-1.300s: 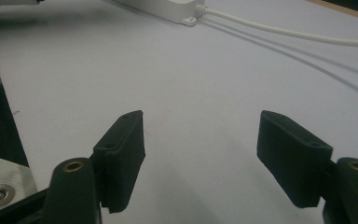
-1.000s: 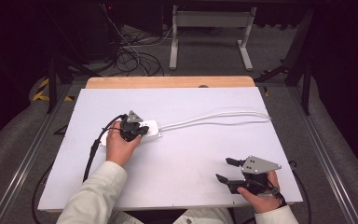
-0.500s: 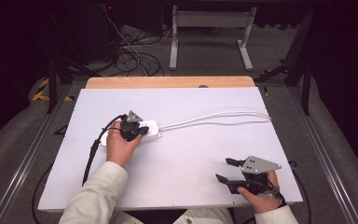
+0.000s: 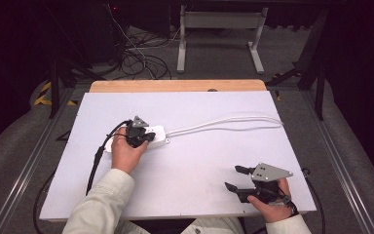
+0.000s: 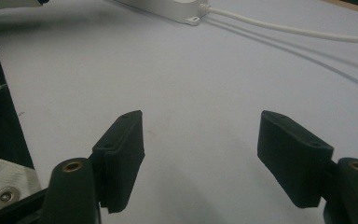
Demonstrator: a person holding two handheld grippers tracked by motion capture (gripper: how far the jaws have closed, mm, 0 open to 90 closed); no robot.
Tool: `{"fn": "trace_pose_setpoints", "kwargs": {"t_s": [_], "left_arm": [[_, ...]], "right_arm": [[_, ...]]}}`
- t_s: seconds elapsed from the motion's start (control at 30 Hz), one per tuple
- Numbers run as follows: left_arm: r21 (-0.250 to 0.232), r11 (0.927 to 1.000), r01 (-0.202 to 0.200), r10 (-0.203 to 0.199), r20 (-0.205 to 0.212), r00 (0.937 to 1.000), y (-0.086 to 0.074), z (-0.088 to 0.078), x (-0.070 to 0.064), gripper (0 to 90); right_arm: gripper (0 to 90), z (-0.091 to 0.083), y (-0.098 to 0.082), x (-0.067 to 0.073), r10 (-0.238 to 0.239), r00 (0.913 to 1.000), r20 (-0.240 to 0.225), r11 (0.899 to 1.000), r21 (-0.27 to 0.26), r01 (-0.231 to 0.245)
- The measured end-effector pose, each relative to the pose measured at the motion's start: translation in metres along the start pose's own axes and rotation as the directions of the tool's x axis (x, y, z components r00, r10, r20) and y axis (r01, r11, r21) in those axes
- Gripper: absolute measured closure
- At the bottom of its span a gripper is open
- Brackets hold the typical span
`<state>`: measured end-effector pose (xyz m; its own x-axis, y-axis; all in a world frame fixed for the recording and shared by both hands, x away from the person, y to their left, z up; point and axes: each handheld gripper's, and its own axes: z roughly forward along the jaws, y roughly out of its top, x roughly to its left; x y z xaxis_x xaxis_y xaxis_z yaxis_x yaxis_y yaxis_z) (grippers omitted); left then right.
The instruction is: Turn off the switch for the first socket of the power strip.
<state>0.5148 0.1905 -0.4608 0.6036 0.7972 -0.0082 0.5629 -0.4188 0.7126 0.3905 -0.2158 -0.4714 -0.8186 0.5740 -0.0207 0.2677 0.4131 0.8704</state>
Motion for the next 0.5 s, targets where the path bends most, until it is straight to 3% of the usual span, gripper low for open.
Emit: {"fn": "trace_pose_setpoints", "kwargs": {"t_s": [0.17, 0.23, 0.3, 0.4, 0.43, 0.5], "left_arm": [[0.010, 0.9995, -0.029, 0.029, -0.043, 0.9987, -0.002, -0.001, -0.004, 90.0], [-0.011, 0.9999, -0.004, 0.004, -0.009, 1.0000, -0.004, -0.001, 0.001, 90.0], [-0.038, 0.9993, -0.005, 0.004, -0.025, 0.9997, -0.005, -0.005, 0.004, 90.0], [-0.101, 0.9948, 0.013, -0.013, -0.004, 0.9999, -0.008, -0.015, 0.002, 90.0], [-0.112, 0.9936, 0.016, -0.014, 0.022, 0.9997, -0.006, -0.018, 0.000, 90.0], [-0.123, 0.9924, 0.010, -0.007, 0.031, 0.9995, -0.004, -0.023, -0.003, 90.0]], "right_arm": [[32.0, 0.001, 0.000, 0.000, 0.001, 1.0000, -0.005, 1.000, 0.001, -0.001], [32.0, 0.001, 0.000, 0.001, -0.002, 1.0000, -0.005, 1.000, 0.000, 0.002], [32.1, 0.000, 0.000, 0.001, -0.003, 1.0000, -0.003, 1.000, -0.002, 0.003], [32.0, -0.002, 0.001, 0.000, -0.002, 1.0000, 0.003, 1.000, -0.009, 0.002], [32.0, -0.002, 0.000, -0.001, 0.001, 1.0000, 0.005, 1.000, -0.010, -0.001], [32.0, -0.002, 0.000, -0.003, 0.008, 0.9999, 0.007, 1.000, -0.011, -0.008]]}}
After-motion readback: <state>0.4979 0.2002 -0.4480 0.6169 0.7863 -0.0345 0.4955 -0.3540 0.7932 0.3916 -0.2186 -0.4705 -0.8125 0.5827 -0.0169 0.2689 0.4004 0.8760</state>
